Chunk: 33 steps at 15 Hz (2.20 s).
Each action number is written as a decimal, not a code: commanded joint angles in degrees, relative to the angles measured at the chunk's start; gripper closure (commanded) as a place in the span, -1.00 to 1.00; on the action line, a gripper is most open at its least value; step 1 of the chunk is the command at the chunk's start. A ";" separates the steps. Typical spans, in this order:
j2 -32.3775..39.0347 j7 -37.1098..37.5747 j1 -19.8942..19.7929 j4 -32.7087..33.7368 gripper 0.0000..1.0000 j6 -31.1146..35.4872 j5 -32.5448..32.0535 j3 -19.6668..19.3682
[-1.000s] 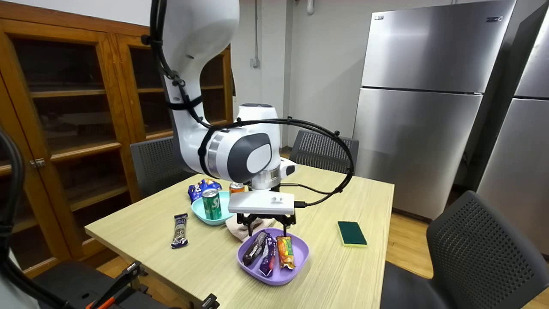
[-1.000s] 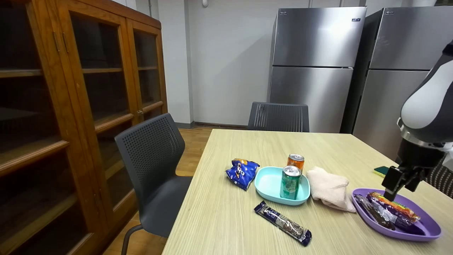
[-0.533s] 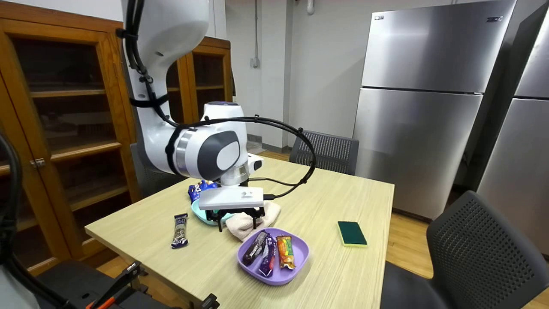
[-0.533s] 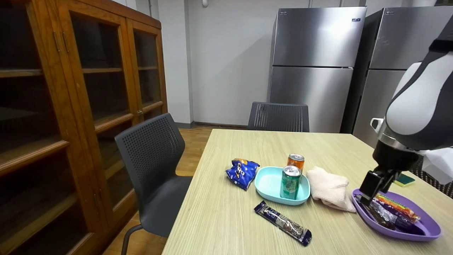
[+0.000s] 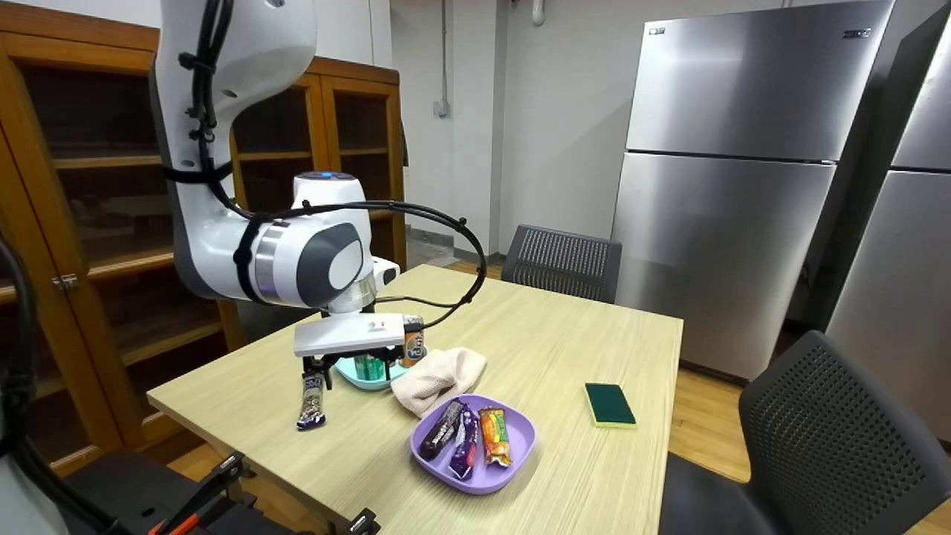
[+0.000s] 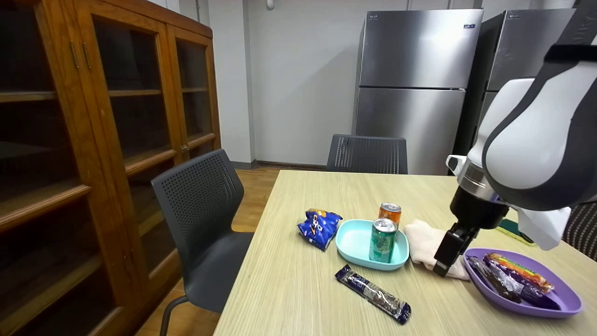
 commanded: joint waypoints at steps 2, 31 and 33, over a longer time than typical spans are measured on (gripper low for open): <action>-0.38 2.84 1.66 -0.68 -1.00 2.30 -2.50 3.07; 9.74 7.97 28.98 7.23 -1.00 4.59 1.30 -12.98; 9.74 7.97 28.98 7.23 -1.00 4.59 1.30 -12.98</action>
